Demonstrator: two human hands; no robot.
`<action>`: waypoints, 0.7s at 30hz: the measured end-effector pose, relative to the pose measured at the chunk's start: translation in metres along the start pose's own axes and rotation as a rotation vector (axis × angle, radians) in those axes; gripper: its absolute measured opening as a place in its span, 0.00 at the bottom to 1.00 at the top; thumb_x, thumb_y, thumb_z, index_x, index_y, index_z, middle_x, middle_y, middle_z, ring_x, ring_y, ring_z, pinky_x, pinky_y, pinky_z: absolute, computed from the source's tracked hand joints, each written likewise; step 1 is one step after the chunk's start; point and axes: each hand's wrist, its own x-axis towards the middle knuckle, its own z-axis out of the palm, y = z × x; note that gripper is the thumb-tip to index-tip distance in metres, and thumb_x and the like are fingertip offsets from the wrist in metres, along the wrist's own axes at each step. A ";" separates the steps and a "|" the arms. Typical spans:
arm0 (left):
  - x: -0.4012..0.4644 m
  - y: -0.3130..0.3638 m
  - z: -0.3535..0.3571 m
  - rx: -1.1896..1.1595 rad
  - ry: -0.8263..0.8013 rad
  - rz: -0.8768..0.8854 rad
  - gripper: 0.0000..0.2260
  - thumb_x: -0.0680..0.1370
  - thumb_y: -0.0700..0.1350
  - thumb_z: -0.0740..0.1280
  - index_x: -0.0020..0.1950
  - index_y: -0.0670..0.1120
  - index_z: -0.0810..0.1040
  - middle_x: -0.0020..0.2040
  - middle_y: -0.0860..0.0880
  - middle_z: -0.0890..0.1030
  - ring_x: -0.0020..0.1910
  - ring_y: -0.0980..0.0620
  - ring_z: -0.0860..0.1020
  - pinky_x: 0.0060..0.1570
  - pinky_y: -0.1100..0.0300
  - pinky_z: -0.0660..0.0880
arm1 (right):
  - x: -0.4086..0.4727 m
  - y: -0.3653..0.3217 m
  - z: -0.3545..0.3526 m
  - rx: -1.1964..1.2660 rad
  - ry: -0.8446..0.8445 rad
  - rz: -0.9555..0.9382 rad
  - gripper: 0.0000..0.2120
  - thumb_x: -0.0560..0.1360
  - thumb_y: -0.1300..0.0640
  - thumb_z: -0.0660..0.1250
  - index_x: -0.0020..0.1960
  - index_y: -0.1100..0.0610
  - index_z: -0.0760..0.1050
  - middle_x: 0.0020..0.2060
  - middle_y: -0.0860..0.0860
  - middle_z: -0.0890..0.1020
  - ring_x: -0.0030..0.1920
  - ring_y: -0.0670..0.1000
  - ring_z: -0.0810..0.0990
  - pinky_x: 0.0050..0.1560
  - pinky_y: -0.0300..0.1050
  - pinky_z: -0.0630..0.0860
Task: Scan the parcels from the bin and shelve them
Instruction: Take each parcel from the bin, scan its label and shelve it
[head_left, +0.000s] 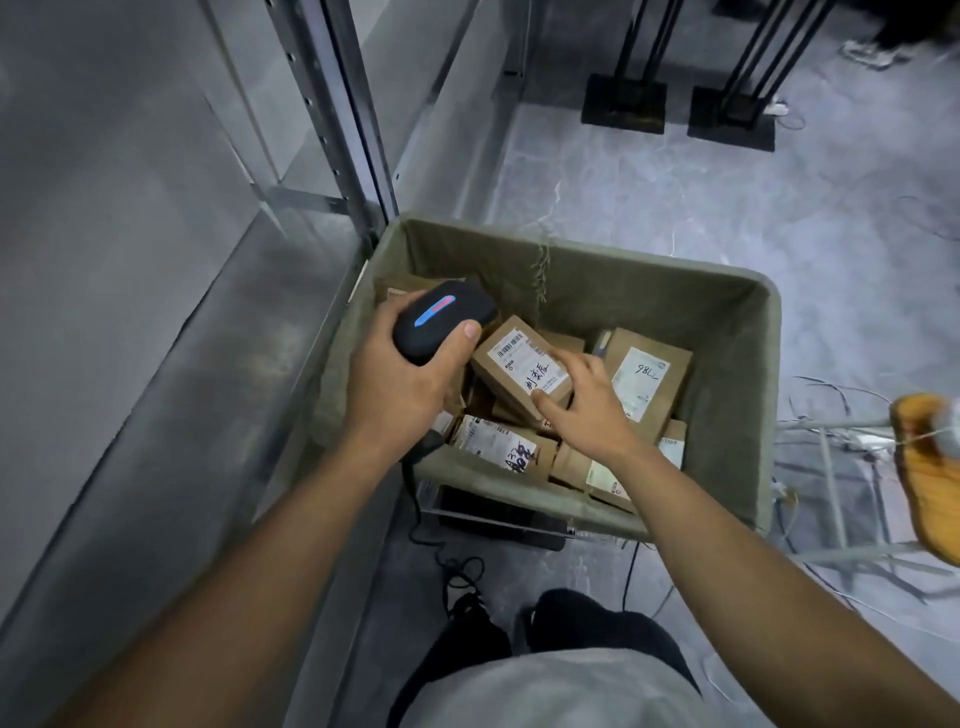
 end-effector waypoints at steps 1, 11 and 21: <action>0.005 -0.004 0.004 -0.014 -0.011 -0.011 0.24 0.69 0.63 0.76 0.62 0.59 0.77 0.50 0.48 0.85 0.42 0.46 0.83 0.46 0.42 0.83 | 0.009 0.006 0.003 -0.020 -0.009 0.036 0.32 0.77 0.46 0.69 0.78 0.46 0.61 0.69 0.52 0.66 0.70 0.54 0.69 0.70 0.55 0.69; 0.030 -0.050 0.043 -0.041 0.051 -0.127 0.26 0.69 0.63 0.76 0.64 0.59 0.77 0.52 0.50 0.85 0.41 0.45 0.83 0.44 0.44 0.83 | 0.098 0.059 0.047 -0.320 -0.127 0.160 0.40 0.72 0.41 0.73 0.78 0.50 0.60 0.69 0.58 0.66 0.70 0.61 0.65 0.69 0.55 0.67; 0.032 -0.060 0.061 -0.036 0.109 -0.180 0.25 0.69 0.62 0.77 0.63 0.58 0.78 0.52 0.49 0.85 0.41 0.45 0.83 0.42 0.47 0.81 | 0.107 0.082 0.068 -0.522 -0.235 0.146 0.49 0.67 0.40 0.77 0.76 0.51 0.51 0.77 0.61 0.50 0.78 0.64 0.49 0.78 0.61 0.55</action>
